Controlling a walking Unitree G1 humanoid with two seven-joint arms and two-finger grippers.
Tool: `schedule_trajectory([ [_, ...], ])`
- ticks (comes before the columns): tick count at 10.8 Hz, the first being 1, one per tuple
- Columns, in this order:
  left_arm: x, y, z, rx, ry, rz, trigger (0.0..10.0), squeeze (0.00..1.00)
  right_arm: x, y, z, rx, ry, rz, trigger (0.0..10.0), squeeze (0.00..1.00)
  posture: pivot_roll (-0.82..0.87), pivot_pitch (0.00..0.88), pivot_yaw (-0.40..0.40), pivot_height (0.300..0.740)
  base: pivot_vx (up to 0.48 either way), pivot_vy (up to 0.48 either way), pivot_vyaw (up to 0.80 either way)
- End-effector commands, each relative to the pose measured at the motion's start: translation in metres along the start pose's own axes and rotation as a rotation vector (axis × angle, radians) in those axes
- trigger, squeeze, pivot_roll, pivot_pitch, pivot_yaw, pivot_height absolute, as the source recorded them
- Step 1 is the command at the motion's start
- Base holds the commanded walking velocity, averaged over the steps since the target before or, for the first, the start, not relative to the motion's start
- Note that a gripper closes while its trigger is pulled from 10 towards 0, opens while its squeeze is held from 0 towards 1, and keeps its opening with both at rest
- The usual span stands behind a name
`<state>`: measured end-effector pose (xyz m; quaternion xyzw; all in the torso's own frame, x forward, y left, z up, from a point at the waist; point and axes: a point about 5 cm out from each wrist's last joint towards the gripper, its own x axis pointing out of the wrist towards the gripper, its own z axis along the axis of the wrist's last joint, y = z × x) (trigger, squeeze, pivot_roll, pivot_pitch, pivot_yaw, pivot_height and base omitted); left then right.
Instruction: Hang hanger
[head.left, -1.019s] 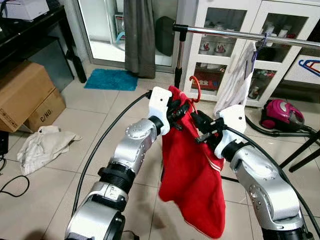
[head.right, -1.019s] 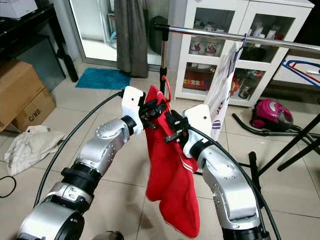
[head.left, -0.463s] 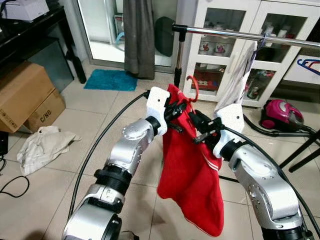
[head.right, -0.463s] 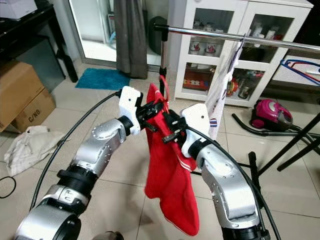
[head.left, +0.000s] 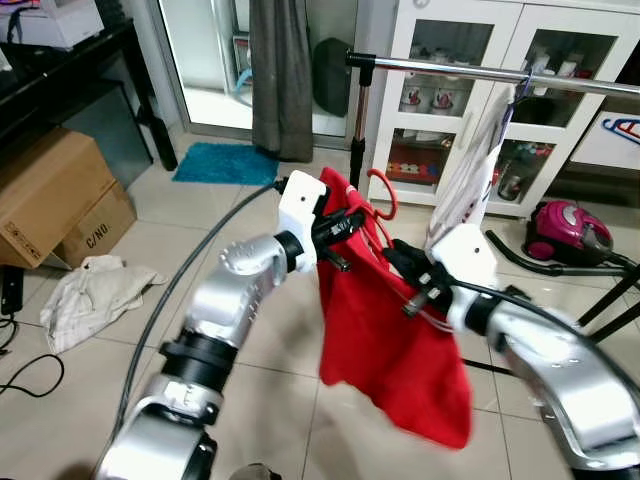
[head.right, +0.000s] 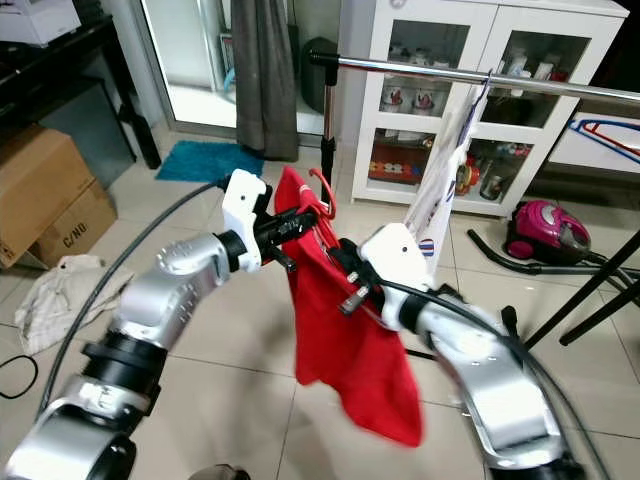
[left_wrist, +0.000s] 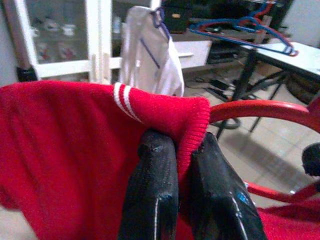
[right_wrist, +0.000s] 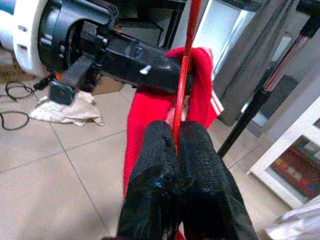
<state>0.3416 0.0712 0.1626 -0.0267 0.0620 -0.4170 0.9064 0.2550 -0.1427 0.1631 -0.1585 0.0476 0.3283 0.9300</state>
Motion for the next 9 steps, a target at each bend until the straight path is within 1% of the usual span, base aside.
schedule_trajectory([
  [1, -0.014, 0.019, 0.050, 0.076, -0.165, 0.063, 0.0, 0.00, -0.010, -0.003, -0.032, 0.035, 0.166, -0.013, 10.0, 0.00, 0.05, 0.000, 0.035, 0.740, 0.000, 0.000, 0.00],
  [2, -0.013, 0.019, 0.047, 0.087, -0.148, 0.065, 0.0, 0.00, -0.010, -0.007, -0.029, 0.030, 0.155, -0.035, 10.0, 0.00, 0.05, 0.000, 0.036, 0.740, 0.000, 0.000, 0.00],
  [3, -0.007, 0.011, 0.040, 0.074, -0.141, 0.076, 0.0, 0.00, -0.006, -0.005, -0.021, 0.039, 0.123, -0.028, 10.0, 0.00, 0.05, 0.000, 0.036, 0.740, 0.000, 0.000, 0.00],
  [4, -0.002, 0.004, 0.037, 0.068, -0.141, 0.080, 0.0, 0.00, -0.001, -0.001, -0.019, 0.041, 0.115, -0.012, 10.0, 0.00, 0.05, 0.000, 0.032, 0.740, 0.000, 0.000, 0.00],
  [6, 0.003, -0.007, 0.035, 0.067, -0.148, 0.064, 0.0, 0.00, 0.007, 0.004, -0.020, 0.051, 0.138, -0.012, 10.0, 0.00, 0.05, 0.000, 0.020, 0.740, 0.000, 0.000, 0.00],
  [7, 0.004, -0.009, 0.037, 0.074, -0.157, 0.062, 0.0, 0.00, 0.010, 0.005, -0.024, 0.072, 0.178, -0.032, 10.0, 0.00, 0.05, 0.000, 0.017, 0.740, 0.000, 0.000, 0.00],
  [8, 0.003, -0.009, 0.039, 0.083, -0.163, 0.067, 0.0, 0.00, 0.010, 0.001, -0.028, 0.088, 0.206, -0.070, 10.0, 0.00, 0.06, 0.000, 0.010, 0.740, 0.000, 0.000, 0.00],
  [9, 0.001, -0.009, 0.041, 0.092, -0.166, 0.063, 0.0, 0.00, 0.011, -0.002, -0.027, 0.106, 0.207, -0.082, 10.0, 0.87, 0.06, 0.000, 0.010, 0.740, 0.000, 0.000, 0.00],
])
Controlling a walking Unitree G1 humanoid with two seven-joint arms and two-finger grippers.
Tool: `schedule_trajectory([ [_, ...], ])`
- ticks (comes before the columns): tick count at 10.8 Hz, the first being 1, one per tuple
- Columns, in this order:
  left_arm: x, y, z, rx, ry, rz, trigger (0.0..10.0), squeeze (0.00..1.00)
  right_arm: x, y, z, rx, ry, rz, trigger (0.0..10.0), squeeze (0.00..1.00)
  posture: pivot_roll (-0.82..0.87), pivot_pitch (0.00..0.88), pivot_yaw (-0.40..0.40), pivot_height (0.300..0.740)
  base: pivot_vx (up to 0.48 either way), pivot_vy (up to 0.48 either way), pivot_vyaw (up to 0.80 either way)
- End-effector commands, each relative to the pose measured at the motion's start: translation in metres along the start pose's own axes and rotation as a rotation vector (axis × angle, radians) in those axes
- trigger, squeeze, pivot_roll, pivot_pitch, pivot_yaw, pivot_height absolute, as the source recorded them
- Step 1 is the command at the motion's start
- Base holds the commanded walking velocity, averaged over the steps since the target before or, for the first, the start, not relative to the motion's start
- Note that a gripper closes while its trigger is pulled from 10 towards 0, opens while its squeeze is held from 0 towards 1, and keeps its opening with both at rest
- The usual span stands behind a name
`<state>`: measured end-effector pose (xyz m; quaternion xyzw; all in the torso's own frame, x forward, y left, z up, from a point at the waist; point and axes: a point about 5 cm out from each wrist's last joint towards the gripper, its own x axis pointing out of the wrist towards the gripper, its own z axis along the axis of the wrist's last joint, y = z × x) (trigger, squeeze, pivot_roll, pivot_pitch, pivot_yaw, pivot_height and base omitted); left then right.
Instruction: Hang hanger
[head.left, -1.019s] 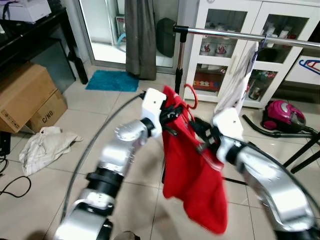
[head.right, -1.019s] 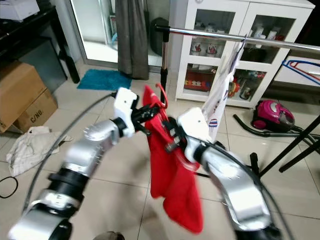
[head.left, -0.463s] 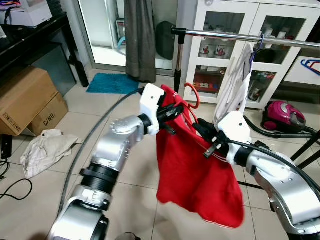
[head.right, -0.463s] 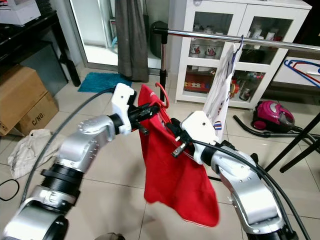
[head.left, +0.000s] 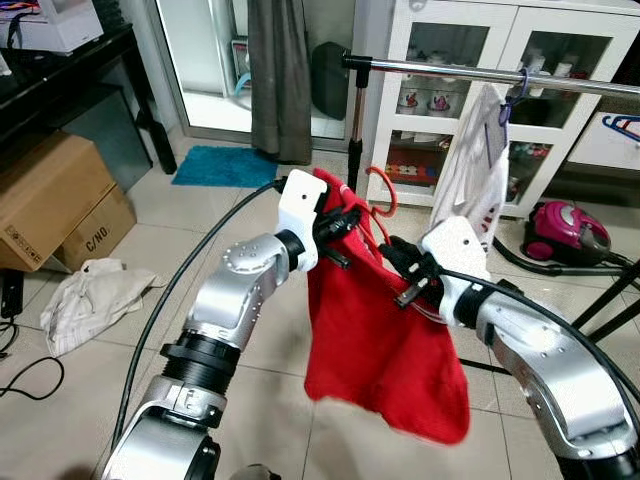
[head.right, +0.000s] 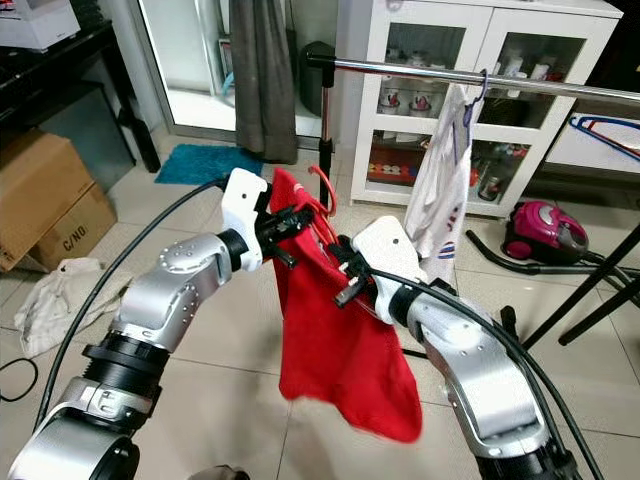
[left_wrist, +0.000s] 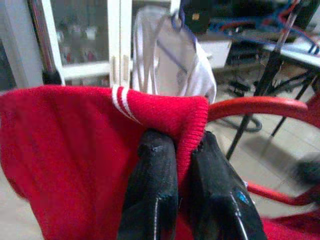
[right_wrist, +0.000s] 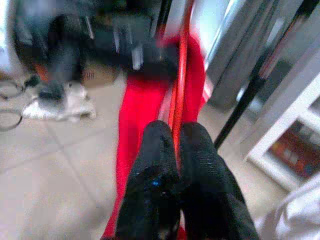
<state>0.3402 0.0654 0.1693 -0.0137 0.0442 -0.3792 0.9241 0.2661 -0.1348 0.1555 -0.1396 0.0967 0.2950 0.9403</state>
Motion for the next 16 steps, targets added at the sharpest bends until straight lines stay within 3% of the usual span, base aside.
schedule_trajectory([
  [1, -0.001, -0.002, 0.035, 0.054, -0.143, -0.018, 0.0, 0.00, -0.001, -0.004, -0.022, 0.038, 0.112, -0.027, 10.0, 1.00, 0.06, 0.000, 0.010, 0.740, 0.000, 0.000, 0.00],
  [2, -0.002, -0.003, 0.035, 0.058, -0.143, -0.018, 0.0, 0.00, 0.000, -0.002, -0.019, 0.040, 0.108, -0.023, 10.0, 1.00, 0.06, 0.000, 0.009, 0.740, 0.000, 0.000, 0.00],
  [3, -0.002, -0.004, 0.035, 0.060, -0.144, -0.020, 0.0, 0.00, 0.001, 0.000, -0.018, 0.038, 0.106, -0.020, 10.0, 0.56, 0.06, 0.000, 0.005, 0.740, 0.000, 0.000, 0.00],
  [4, -0.002, -0.005, 0.034, 0.061, -0.144, -0.024, 0.0, 0.00, 0.003, 0.001, -0.017, 0.041, 0.106, -0.022, 10.0, 0.00, 0.06, 0.000, 0.004, 0.740, 0.000, 0.000, 0.00],
  [8, 0.000, -0.007, 0.028, 0.095, -0.114, -0.011, 0.0, 0.00, 0.005, 0.005, 0.005, 0.058, -0.015, 0.027, 10.0, 0.00, 0.06, 0.000, 0.004, 0.740, 0.000, 0.000, 0.00],
  [10, 0.002, -0.006, 0.028, 0.116, -0.112, 0.026, 0.0, 0.00, 0.005, 0.002, 0.005, 0.045, -0.017, -0.006, 10.0, 0.00, 0.06, 0.000, 0.001, 0.740, 0.000, 0.000, 0.00],
  [11, 0.002, -0.004, 0.027, 0.126, -0.108, 0.046, 0.0, 0.00, 0.004, -0.001, 0.003, 0.054, -0.008, -0.016, 10.0, 1.00, 0.06, 0.000, 0.001, 0.740, 0.000, 0.000, 0.00],
  [14, 0.005, -0.007, 0.027, 0.148, -0.110, 0.084, 0.0, 0.00, 0.006, -0.015, 0.004, 0.049, -0.006, -0.161, 10.0, 1.00, 0.05, 0.000, 0.002, 0.740, 0.000, 0.000, 0.00],
  [16, 0.006, -0.008, 0.022, 0.134, -0.101, 0.138, 0.0, 0.00, 0.007, -0.003, 0.014, 0.091, -0.072, -0.088, 10.0, 1.00, 0.05, 0.000, 0.000, 0.740, 0.000, 0.000, 0.00],
])
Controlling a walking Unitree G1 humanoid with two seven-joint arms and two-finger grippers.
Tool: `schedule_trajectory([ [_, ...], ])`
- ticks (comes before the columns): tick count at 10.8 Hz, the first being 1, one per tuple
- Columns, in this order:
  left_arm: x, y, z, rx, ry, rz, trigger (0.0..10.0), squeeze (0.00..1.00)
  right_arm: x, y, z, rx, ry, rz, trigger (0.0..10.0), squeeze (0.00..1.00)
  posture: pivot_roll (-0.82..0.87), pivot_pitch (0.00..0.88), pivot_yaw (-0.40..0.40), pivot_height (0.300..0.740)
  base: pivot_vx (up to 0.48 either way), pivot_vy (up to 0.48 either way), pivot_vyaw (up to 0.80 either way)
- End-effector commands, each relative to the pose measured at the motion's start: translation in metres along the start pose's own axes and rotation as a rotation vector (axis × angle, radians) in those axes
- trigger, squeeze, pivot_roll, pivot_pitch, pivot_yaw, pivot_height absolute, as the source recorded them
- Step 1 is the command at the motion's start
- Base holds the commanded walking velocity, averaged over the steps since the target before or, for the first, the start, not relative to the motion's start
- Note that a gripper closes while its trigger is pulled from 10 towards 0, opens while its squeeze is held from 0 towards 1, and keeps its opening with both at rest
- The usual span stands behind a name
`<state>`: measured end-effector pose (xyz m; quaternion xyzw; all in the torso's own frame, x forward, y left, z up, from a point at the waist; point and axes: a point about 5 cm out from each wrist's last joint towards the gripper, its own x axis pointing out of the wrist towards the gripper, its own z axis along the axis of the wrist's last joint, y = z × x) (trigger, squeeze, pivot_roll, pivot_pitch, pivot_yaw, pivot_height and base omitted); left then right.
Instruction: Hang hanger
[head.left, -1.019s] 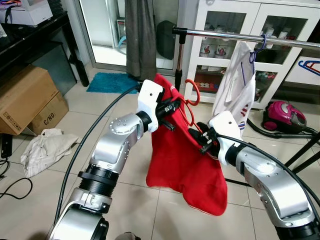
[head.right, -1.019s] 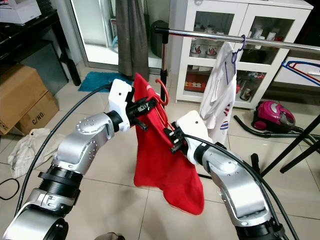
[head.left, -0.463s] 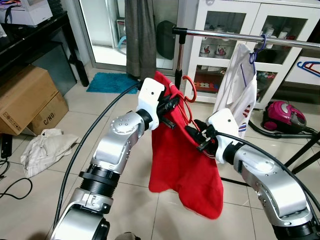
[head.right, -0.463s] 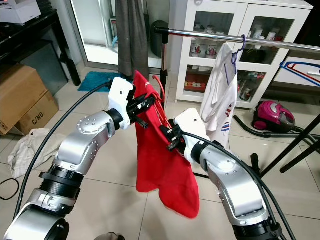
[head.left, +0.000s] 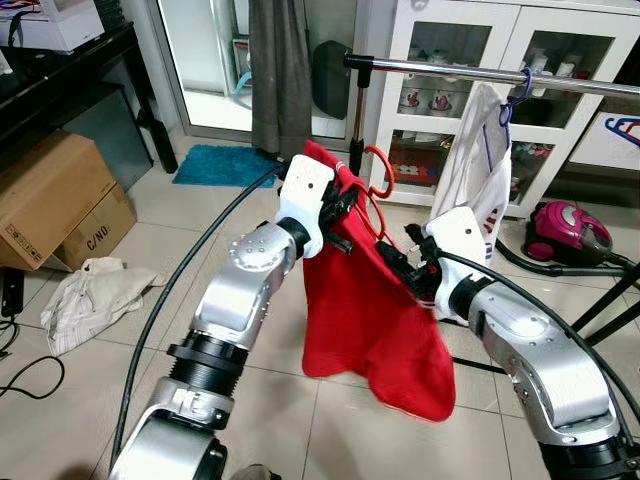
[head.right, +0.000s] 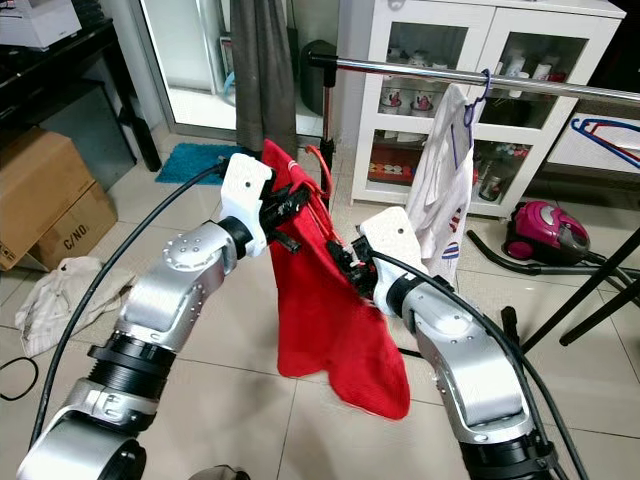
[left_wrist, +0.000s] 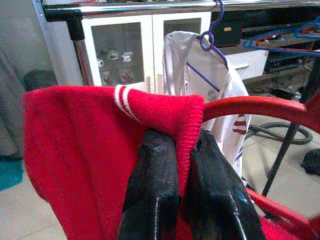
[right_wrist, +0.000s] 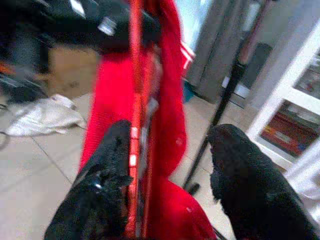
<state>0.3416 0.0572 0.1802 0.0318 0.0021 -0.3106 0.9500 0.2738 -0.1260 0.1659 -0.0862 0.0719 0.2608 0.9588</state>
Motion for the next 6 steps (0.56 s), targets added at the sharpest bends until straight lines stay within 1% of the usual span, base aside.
schedule_trajectory([
  [1, 0.0020, -0.0011, 0.0108, 0.011, -0.056, 0.009, 0.0, 0.00, -0.0004, 0.0043, 0.0050, 0.016, -0.027, 0.038, 10.0, 1.00, 0.05, 0.000, 0.000, 0.740, 0.000, 0.000, 0.00],
  [2, 0.0030, -0.0005, 0.0107, 0.010, -0.057, 0.025, 0.0, 0.00, -0.0002, 0.0081, 0.0068, 0.032, -0.044, 0.067, 10.0, 1.00, 0.05, 0.000, 0.000, 0.740, 0.000, 0.000, 0.00],
  [3, 0.0041, 0.0026, 0.0091, 0.012, -0.051, 0.065, 0.0, 0.00, -0.0014, 0.0099, 0.0062, 0.015, -0.049, 0.080, 10.0, 1.00, 0.05, 0.000, -0.001, 0.740, 0.000, 0.000, 0.00],
  [4, 0.0042, 0.0044, 0.0078, 0.008, -0.048, 0.088, 0.0, 0.00, -0.0023, 0.0079, 0.0058, 0.030, -0.060, 0.065, 10.0, 1.00, 0.05, 0.000, -0.001, 0.740, 0.000, 0.000, 0.00],
  [6, 0.0041, 0.0056, 0.0066, 0.012, -0.044, 0.100, 0.0, 0.00, -0.0030, 0.0032, 0.0068, 0.047, -0.068, 0.039, 10.0, 1.00, 0.05, 0.000, 0.001, 0.740, 0.000, 0.000, 0.00],
])
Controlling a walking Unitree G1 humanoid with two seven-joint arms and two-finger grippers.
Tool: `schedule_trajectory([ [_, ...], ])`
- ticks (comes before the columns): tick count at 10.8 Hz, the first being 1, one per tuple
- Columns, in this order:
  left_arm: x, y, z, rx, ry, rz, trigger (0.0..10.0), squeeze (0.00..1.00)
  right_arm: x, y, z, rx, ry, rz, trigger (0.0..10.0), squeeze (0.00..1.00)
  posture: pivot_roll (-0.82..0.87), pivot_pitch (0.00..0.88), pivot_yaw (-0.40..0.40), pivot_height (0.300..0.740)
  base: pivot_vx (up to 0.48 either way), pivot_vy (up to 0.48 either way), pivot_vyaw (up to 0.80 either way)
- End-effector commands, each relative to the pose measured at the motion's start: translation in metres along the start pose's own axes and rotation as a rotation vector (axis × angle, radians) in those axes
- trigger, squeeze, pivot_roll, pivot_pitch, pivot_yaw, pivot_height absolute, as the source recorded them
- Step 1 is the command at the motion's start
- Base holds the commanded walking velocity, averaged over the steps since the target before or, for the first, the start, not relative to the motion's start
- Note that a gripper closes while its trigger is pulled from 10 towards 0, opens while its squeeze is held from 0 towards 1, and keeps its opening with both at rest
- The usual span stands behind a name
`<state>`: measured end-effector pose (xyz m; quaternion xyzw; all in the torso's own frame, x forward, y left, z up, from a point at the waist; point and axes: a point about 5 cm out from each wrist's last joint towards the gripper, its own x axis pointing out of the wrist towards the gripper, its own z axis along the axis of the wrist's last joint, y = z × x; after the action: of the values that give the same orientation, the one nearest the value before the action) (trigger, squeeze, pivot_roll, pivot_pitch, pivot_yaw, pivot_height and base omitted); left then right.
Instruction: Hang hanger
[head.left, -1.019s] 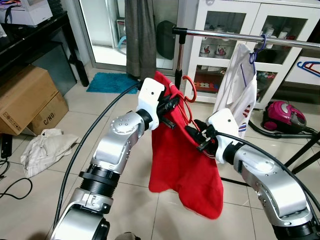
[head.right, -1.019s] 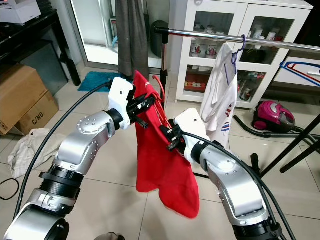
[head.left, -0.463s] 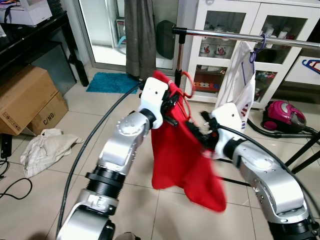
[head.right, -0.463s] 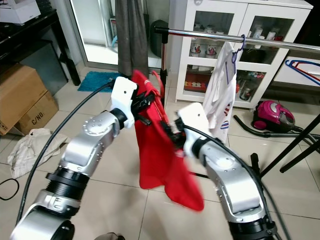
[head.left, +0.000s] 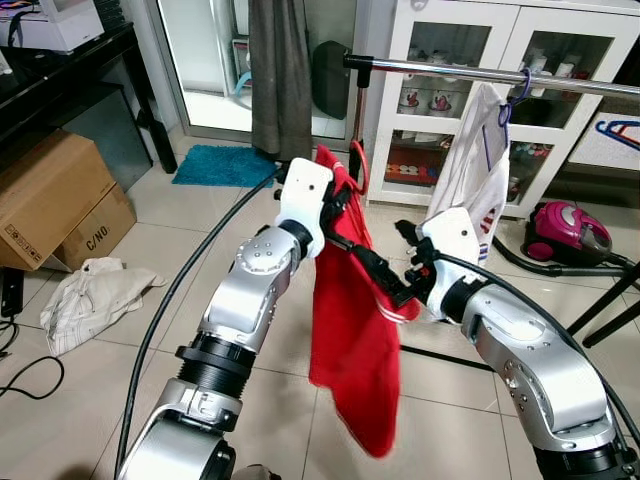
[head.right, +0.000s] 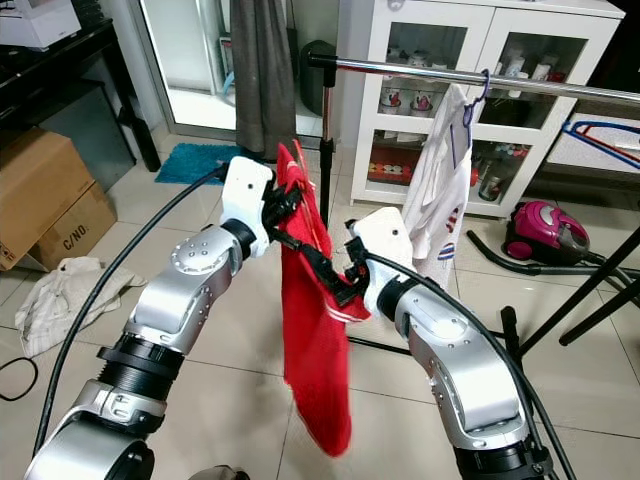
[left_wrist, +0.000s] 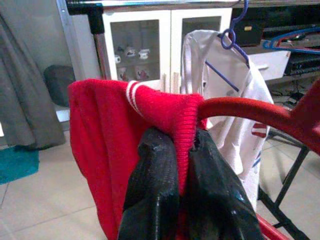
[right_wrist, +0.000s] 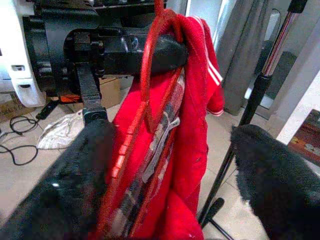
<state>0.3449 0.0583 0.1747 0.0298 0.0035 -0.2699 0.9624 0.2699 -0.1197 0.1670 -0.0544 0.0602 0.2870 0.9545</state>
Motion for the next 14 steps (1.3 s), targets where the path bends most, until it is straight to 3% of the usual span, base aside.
schedule_trajectory([
  [1, 0.002, 0.001, 0.012, 0.017, -0.052, 0.010, 0.0, 0.00, 0.001, -0.003, 0.005, -0.005, -0.011, -0.032, 10.0, 1.00, 0.05, 0.000, 0.002, 0.740, 0.000, 0.000, 0.00],
  [3, 0.003, -0.001, 0.013, 0.027, -0.055, 0.004, 0.0, 0.00, 0.009, 0.005, 0.004, -0.001, 0.015, -0.030, 10.0, 0.98, 0.05, 0.000, 0.001, 0.740, 0.000, 0.000, 0.00],
  [5, 0.003, -0.002, 0.014, 0.035, -0.057, 0.000, 0.0, 0.00, 0.016, 0.010, 0.007, 0.019, 0.024, -0.042, 10.0, 0.00, 0.06, 0.000, 0.000, 0.740, 0.000, 0.000, 0.00],
  [8, 0.004, -0.006, 0.014, 0.034, -0.061, -0.015, 0.0, 0.00, 0.023, 0.004, 0.006, -0.009, 0.049, -0.160, 10.0, 0.00, 0.05, 0.000, -0.001, 0.740, 0.000, 0.000, 0.00],
  [10, 0.003, -0.009, 0.015, 0.030, -0.067, -0.035, 0.0, 0.00, 0.023, -0.011, 0.008, -0.048, 0.029, -0.280, 10.0, 0.00, 0.06, 0.000, -0.002, 0.740, 0.000, 0.000, 0.00],
  [14, 0.001, -0.014, 0.014, 0.028, -0.062, -0.087, 0.0, 0.00, 0.024, -0.009, 0.015, 0.040, -0.059, -0.203, 10.0, 0.00, 0.05, 0.000, 0.002, 0.740, 0.000, 0.000, 0.00],
])
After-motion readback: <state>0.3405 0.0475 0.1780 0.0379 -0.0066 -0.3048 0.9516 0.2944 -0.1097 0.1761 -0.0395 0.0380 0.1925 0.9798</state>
